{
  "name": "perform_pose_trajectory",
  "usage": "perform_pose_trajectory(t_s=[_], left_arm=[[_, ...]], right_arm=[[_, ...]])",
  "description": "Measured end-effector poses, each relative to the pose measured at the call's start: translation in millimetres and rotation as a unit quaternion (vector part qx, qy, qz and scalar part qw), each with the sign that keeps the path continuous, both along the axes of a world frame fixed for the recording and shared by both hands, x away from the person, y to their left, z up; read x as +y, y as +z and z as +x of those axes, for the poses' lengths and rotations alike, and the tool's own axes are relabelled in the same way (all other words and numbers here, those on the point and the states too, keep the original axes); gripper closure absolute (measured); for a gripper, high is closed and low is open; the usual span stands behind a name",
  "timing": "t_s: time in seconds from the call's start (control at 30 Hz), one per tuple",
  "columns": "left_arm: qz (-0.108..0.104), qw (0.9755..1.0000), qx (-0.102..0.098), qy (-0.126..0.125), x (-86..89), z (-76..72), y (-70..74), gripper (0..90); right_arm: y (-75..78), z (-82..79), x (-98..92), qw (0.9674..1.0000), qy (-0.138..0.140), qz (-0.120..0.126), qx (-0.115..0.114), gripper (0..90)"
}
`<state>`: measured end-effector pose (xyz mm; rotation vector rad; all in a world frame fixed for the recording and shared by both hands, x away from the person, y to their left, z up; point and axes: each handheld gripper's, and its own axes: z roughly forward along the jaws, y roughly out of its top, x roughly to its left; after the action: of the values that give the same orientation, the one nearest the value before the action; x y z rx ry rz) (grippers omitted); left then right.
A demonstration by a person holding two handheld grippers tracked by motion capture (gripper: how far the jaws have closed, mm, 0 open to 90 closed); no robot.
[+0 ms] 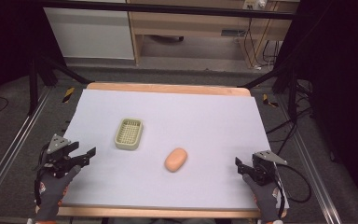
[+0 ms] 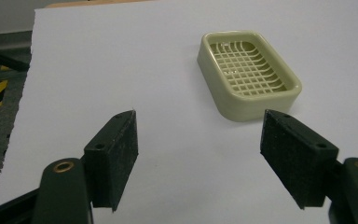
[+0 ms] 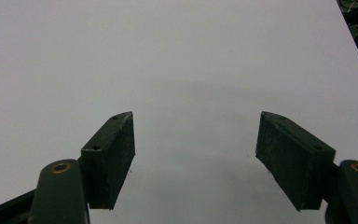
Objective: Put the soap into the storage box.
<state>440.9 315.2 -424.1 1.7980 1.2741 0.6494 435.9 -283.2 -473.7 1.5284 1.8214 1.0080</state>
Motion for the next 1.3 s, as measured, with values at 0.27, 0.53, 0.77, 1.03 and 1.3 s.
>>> perform_pose_trajectory(t_s=[0.27,0.53,0.77,1.03,1.3], left_arm=[[-0.007,0.9999,-0.002,-0.013,-9.0,-2.2,7.6,25.9],[0.015,0.9987,0.006,-0.048,-32.1,0.3,13.8,25.5],[0.033,0.9966,0.001,-0.075,-59.2,6.5,21.2,24.9],[0.045,0.9947,-0.004,-0.092,-87.9,16.1,27.3,24.1],[0.047,0.9917,-0.006,-0.120,-118.5,25.5,31.1,23.9]], right_arm=[[0.6,-0.9,0.3,0.9999,0.007,0.007,0.001,28.2],[1.8,-1.9,1.6,0.9999,0.011,0.002,0.002,28.4],[3.2,-3.1,3.1,0.9998,0.017,0.002,-0.002,28.0],[2.8,-4.2,5.2,0.9998,0.021,0.003,-0.002,27.2],[1.0,-4.6,6.6,0.9998,0.019,0.000,-0.003,26.5]])
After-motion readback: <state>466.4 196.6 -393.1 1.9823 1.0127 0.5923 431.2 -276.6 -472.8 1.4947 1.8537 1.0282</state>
